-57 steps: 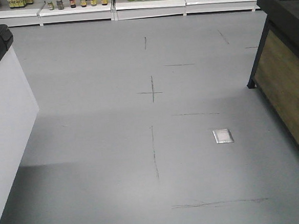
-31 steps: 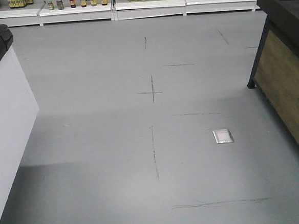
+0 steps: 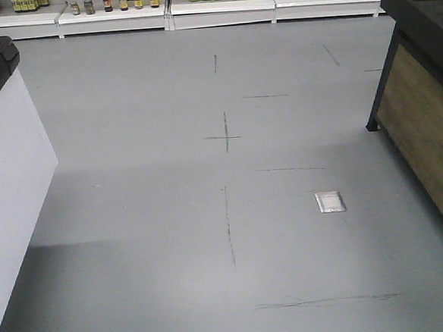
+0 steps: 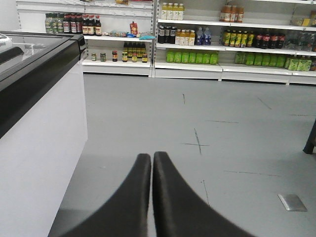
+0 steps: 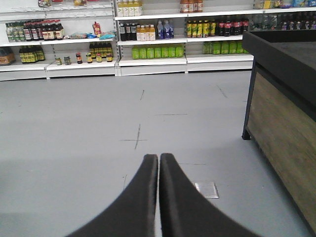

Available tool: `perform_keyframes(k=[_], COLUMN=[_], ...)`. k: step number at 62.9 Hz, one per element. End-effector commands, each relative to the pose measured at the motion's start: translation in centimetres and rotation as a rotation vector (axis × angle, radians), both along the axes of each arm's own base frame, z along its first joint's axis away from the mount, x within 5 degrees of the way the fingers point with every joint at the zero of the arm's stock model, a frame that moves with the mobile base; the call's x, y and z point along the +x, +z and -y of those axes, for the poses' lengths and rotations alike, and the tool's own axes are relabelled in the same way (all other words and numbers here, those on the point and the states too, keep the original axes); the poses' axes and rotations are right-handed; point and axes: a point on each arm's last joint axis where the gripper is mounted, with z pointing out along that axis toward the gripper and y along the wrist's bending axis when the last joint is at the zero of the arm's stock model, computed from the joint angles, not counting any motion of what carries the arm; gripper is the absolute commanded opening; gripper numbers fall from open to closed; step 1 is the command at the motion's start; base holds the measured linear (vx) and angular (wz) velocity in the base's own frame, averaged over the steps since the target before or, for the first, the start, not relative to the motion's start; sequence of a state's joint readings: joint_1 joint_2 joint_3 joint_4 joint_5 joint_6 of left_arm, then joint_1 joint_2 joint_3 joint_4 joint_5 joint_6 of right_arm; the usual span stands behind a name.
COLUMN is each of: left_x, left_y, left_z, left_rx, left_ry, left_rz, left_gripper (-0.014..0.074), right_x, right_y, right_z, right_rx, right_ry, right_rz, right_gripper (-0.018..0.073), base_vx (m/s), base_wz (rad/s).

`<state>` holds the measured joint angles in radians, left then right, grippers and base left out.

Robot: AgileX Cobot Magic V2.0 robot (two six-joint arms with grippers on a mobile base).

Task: Pick three apples into basket with both arms
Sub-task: 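Drive the base forward along the aisle toward the fruit tables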

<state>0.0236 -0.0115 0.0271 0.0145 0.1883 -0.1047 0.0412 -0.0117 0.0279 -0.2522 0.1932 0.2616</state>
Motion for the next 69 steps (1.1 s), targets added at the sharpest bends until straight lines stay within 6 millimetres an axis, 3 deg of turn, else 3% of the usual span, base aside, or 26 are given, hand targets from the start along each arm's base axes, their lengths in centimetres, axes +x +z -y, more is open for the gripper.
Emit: perform_keyframes(k=[1,69], left_x=[-0.05,-0.05], left_y=[0.66,0.66], left_z=[0.01,0.01], left_rx=[-0.006,-0.006], left_ry=[0.000,0.000], left_rz=[0.089,0.089], left_gripper=[-0.0006,-0.0006], right_x=[0.00,0.00], right_y=[0.26,0.29], right_z=[-0.10,-0.11], right_rx=[-0.018,-0.018], right_ry=[0.010,0.011], right_rz=[0.068,0.071], right_gripper=[-0.0004,-0.0004], base_vx=[0.00,0.02], base_wz=[0.00,0.03])
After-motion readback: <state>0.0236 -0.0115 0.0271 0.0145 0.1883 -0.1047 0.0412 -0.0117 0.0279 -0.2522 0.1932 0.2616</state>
